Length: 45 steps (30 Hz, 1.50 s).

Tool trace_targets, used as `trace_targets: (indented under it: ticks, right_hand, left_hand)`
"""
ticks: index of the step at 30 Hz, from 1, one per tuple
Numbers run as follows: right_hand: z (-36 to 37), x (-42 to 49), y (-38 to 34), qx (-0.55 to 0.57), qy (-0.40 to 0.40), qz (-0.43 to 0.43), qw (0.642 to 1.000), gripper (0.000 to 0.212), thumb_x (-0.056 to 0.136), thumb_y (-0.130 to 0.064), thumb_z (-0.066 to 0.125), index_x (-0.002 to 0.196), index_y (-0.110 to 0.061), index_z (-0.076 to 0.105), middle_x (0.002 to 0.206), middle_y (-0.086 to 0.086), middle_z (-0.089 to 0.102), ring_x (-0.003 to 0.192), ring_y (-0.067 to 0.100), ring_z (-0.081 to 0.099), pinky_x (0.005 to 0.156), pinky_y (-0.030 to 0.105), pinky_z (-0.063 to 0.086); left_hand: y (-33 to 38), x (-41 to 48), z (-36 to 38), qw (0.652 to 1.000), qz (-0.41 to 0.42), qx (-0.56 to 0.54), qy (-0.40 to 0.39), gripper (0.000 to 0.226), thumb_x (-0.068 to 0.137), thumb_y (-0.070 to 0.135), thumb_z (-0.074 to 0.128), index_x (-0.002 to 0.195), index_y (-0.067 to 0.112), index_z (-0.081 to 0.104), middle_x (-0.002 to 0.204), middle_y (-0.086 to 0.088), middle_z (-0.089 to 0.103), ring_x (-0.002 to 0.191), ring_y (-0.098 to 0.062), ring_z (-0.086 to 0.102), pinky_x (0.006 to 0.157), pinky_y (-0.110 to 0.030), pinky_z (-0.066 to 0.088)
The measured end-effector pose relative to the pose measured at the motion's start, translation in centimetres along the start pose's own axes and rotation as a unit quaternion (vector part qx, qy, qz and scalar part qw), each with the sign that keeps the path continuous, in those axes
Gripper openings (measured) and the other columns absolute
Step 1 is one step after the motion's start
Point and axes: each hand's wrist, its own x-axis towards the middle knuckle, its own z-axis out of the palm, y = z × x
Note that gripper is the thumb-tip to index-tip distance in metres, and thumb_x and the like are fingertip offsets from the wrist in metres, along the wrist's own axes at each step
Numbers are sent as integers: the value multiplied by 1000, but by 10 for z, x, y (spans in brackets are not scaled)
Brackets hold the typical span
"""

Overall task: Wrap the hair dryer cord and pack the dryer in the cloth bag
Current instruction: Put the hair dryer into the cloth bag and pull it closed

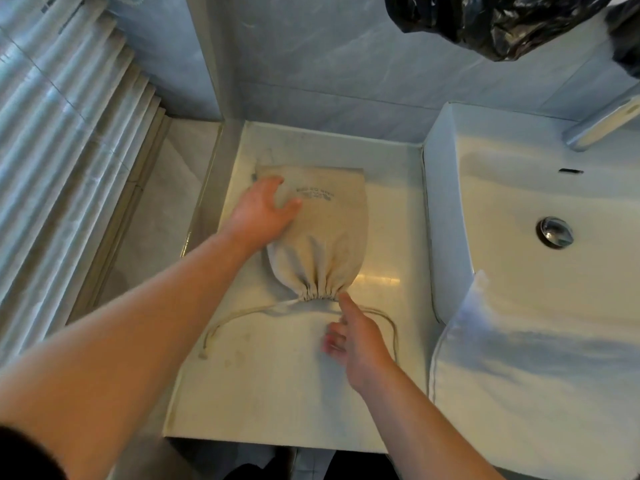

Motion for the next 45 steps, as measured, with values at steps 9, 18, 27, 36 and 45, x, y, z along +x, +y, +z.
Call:
trace_targets:
  ticks: [9, 18, 27, 36, 45]
  right_hand:
    - [31, 38, -23, 153, -75, 30, 985, 43, 82, -30, 72, 119, -12, 59, 113, 10, 70, 100, 24, 67, 86, 39, 54]
    - [14, 53, -35, 220, -23, 29, 975, 30, 87, -9, 64, 117, -8, 59, 109, 15, 70, 93, 30, 69, 59, 36, 59]
    - [-5, 52, -33, 228, -45, -21, 972, 46, 73, -20, 81, 115, -10, 64, 104, 10, 75, 91, 27, 73, 82, 41, 59]
    - [-32, 23, -49, 206, -73, -90, 972, 35, 83, -27, 70, 116, -16, 67, 105, 13, 75, 92, 31, 72, 78, 48, 58]
    - [-87, -67, -58, 138, -63, -159, 975, 23, 86, -26, 65, 107, -18, 69, 94, 5, 78, 80, 18, 74, 70, 33, 53]
  left_hand:
    - [-11, 91, 13, 969, -34, 174, -171, 116, 66, 83, 56, 155, 19, 18, 159, -7, 31, 143, -30, 34, 117, -44, 28]
    - [-3, 121, 16, 988, -41, 93, -118, 42, 75, 53, 74, 86, 17, 54, 92, -4, 59, 85, -22, 53, 64, -32, 39]
    - [-7, 93, 28, 964, -181, -167, -104, 27, 84, 32, 73, 90, 6, 68, 81, -10, 69, 64, -21, 67, 54, -25, 49]
    - [0, 10, -16, 923, -218, -315, -44, 32, 81, 27, 70, 98, 3, 61, 94, -22, 68, 80, -33, 67, 74, -46, 57]
    - [37, -102, -36, 896, -179, -402, -59, 21, 93, 21, 59, 104, 4, 64, 89, -15, 71, 76, -30, 67, 67, -40, 55]
